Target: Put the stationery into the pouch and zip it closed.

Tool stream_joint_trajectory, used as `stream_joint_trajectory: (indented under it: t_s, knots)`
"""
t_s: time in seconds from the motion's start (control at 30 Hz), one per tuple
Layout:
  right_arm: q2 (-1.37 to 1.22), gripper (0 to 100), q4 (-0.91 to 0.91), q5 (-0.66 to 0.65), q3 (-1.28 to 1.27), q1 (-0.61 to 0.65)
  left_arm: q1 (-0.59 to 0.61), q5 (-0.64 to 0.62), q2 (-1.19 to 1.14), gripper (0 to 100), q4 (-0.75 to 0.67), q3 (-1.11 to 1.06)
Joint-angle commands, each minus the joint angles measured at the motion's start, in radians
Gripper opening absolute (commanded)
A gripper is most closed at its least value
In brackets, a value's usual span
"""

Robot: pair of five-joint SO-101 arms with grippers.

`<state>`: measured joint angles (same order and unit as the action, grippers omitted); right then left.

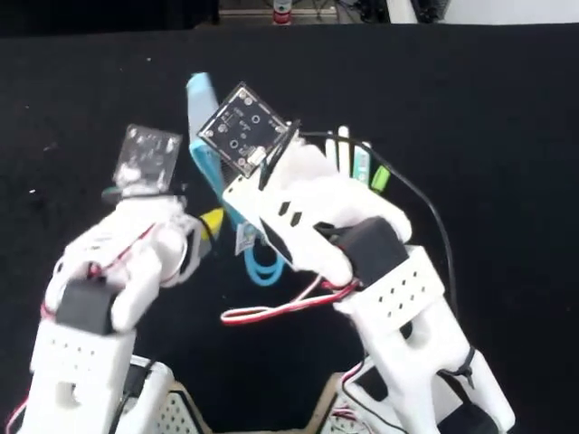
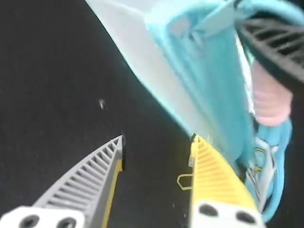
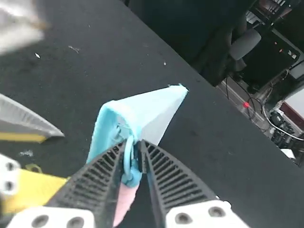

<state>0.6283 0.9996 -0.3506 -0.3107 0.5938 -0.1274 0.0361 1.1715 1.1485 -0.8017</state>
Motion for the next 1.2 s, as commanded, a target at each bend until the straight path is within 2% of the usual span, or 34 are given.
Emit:
stream_joint_trajectory:
  t_s: [0.0, 0.17, 0.43, 0.53, 0.77, 0.97, 1.17]
  knots:
    - [0.041, 1.1, 0.021, 0.009, 0.024, 0.014, 0.065, -0.014, 0.13, 23, -0.031, -0.001]
    - [0.041, 1.1, 0.057, 0.009, 0.021, 0.014, 0.139, 0.046, 0.175, 23, -0.032, 0.044]
    - [0.041, 1.1, 0.052, 0.009, 0.021, 0.015, 0.139, 0.06, 0.167, 23, -0.083, 0.213]
    - [0.041, 1.1, 0.058, 0.009, 0.021, 0.015, 0.137, 0.06, 0.091, 23, -0.081, 0.268]
    - [0.041, 1.1, 0.058, 0.009, 0.021, 0.015, 0.137, 0.071, -0.229, 23, 0.097, 0.578]
    - [0.038, 1.1, 0.058, 0.006, 0.019, 0.012, 0.137, 0.213, -0.413, 23, 0.262, 0.822]
    - [0.039, 1.1, 0.057, 0.008, 0.019, 0.014, 0.136, 0.21, -0.462, 23, 0.325, 0.862]
